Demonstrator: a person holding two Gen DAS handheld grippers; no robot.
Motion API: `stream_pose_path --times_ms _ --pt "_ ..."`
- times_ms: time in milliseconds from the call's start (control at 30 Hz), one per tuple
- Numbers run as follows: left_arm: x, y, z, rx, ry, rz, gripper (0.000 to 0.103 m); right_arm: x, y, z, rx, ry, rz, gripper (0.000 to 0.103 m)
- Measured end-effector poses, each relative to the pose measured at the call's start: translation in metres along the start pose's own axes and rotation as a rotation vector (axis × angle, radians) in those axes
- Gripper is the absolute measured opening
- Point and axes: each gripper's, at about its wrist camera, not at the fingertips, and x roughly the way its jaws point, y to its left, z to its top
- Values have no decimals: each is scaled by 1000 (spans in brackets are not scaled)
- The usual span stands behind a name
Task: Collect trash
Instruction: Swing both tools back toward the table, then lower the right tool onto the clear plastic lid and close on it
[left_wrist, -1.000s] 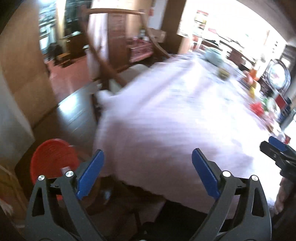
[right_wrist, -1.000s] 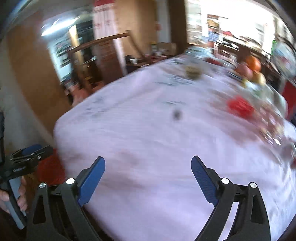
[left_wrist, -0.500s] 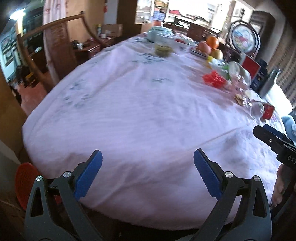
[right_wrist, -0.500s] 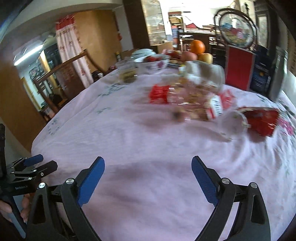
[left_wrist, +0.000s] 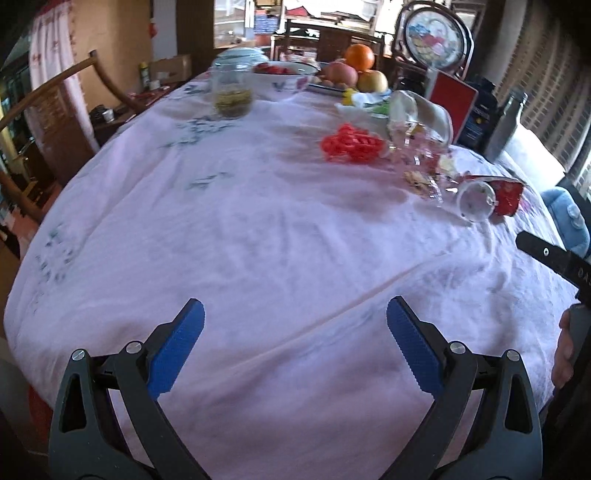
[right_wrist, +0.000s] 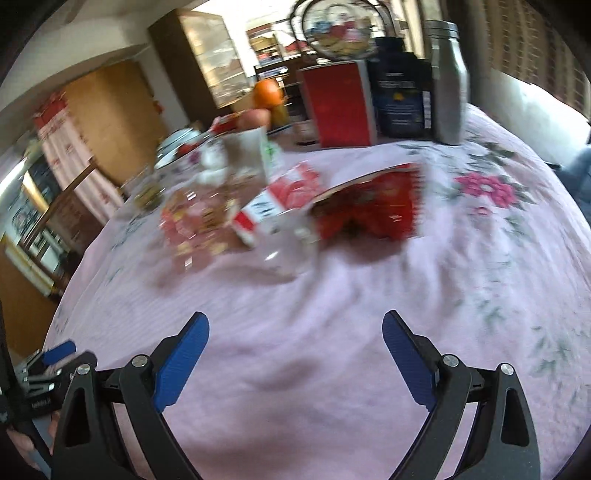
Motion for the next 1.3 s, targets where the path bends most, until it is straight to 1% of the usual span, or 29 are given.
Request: stream_pose_path --times_ms 100,200,400,467,533,600,667,800,1000,1100,1167,1300 --pt "8 -9 6 17 9 -8 95 1 -6 5 -1 -12 -20 93" --pt "14 -15 11 27 15 -18 95 1 -8 7 -31 -12 -30 93" --pt "25 -22 17 32 32 -42 95 18 7 14 -122 45 -34 93" --pt "30 -23 17 33 44 -48 95 26 10 18 -141 74 -17 87" --pt "32 -22 18 32 51 -52 95 32 12 23 -159 88 -5 84" --pt "34 -21 19 24 53 -60 95 42 12 29 -161 126 27 76" --pt "35 -21 19 19 52 -68 95 50 7 37 -151 152 60 70" --pt "37 -21 19 16 56 -77 95 60 5 42 -160 176 58 56" --pt "38 -23 17 24 66 -91 95 68 9 49 -191 166 37 54" --pt "37 -24 15 29 67 -97 95 68 15 50 -202 168 60 54" --pt "36 -25 14 29 67 -101 95 65 24 49 -209 177 101 54" --pt "36 -24 13 26 69 -105 95 55 46 43 -245 182 212 54"
